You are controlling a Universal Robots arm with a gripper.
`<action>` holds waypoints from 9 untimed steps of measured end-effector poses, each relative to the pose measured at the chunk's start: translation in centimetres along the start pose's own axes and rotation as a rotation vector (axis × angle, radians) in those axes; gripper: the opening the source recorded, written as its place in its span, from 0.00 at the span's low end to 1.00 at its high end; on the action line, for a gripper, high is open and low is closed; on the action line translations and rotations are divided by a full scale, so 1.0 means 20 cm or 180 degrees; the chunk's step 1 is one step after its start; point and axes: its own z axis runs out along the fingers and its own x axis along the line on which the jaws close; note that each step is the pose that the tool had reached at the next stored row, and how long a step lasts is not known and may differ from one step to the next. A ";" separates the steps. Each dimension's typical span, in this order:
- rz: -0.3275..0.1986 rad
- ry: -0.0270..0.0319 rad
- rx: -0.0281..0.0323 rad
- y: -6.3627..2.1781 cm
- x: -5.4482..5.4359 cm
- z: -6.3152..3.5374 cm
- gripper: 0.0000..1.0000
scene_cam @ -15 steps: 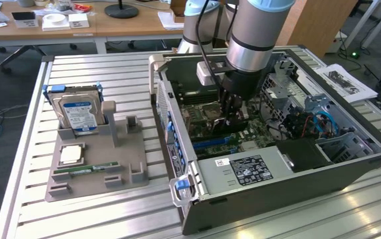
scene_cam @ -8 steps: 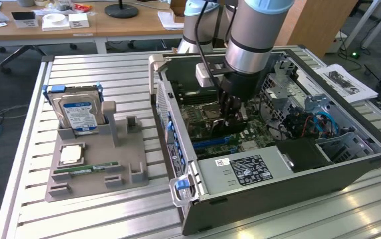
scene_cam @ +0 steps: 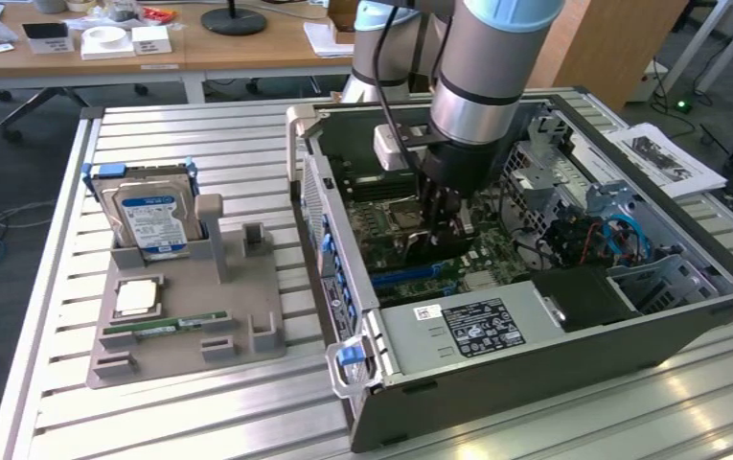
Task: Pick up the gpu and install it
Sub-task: 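Insert the gpu into the slot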
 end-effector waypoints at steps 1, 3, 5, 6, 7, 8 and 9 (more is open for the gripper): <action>0.0000 0.0001 0.0000 0.002 0.00 0.001 0.27; 0.0000 0.0000 0.0000 0.008 0.00 0.003 0.27; 0.0000 0.0000 0.0000 0.011 0.00 0.003 0.27; 0.0000 -0.0001 0.0000 0.012 0.00 0.004 0.27; 0.0000 -0.0001 0.0000 0.014 0.00 0.004 0.27; 0.0000 -0.0001 0.0000 0.017 0.00 0.004 0.27; 0.0000 0.0000 0.0000 0.021 0.00 0.004 0.27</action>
